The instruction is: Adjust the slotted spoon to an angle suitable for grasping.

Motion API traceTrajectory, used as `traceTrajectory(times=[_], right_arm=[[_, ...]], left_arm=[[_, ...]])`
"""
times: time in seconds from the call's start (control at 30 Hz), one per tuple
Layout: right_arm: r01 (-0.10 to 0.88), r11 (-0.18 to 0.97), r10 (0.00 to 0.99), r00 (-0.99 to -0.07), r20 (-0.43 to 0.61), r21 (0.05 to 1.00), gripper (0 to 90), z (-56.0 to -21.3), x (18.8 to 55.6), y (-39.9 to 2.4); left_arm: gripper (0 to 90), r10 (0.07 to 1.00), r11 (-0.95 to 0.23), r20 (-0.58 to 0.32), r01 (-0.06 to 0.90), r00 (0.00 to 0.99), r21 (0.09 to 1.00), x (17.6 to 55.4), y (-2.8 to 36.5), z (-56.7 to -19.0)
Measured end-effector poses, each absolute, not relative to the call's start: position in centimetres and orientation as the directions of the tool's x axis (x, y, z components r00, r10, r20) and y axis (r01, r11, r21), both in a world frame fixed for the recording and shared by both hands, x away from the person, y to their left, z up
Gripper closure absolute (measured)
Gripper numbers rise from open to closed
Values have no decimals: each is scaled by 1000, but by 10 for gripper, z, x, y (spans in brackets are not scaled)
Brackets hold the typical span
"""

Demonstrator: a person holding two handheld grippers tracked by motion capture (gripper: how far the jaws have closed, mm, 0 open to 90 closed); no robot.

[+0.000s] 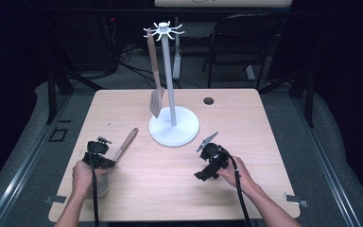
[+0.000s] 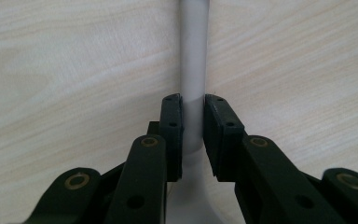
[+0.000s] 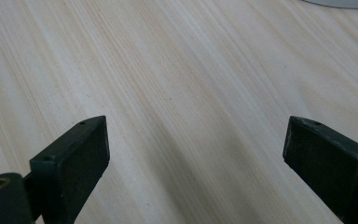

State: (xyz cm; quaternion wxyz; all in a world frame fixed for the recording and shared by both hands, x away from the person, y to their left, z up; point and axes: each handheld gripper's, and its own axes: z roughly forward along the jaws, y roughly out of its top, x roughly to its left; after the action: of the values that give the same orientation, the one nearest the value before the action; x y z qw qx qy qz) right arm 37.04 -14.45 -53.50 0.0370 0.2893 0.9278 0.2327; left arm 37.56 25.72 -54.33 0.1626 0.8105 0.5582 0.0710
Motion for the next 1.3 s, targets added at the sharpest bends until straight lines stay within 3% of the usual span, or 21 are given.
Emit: traceTrajectory(times=[0.13,0.2,0.3,0.6,1.3], right_arm=[[522,726,555,-829,68,447,68,-536,372,-145],[523,726,555,-829,67,446,68,-536,372,-145],[521,728,554,-830,65,446,69,-536,372,-145],[513,733,547,-835,61,447,69,-535,370,-142],[510,744,541,-839,59,431,77,-536,370,-141]], left_arm=[[762,932,-315,-73,892,356,325,377,257,-543],[639,939,-297,-66,896,336,330,379,258,-542],[568,941,-282,-74,889,329,359,382,258,-537],[519,937,-285,-88,884,339,371,401,245,-536],[729,931,-314,-76,887,358,340,422,237,-551]])
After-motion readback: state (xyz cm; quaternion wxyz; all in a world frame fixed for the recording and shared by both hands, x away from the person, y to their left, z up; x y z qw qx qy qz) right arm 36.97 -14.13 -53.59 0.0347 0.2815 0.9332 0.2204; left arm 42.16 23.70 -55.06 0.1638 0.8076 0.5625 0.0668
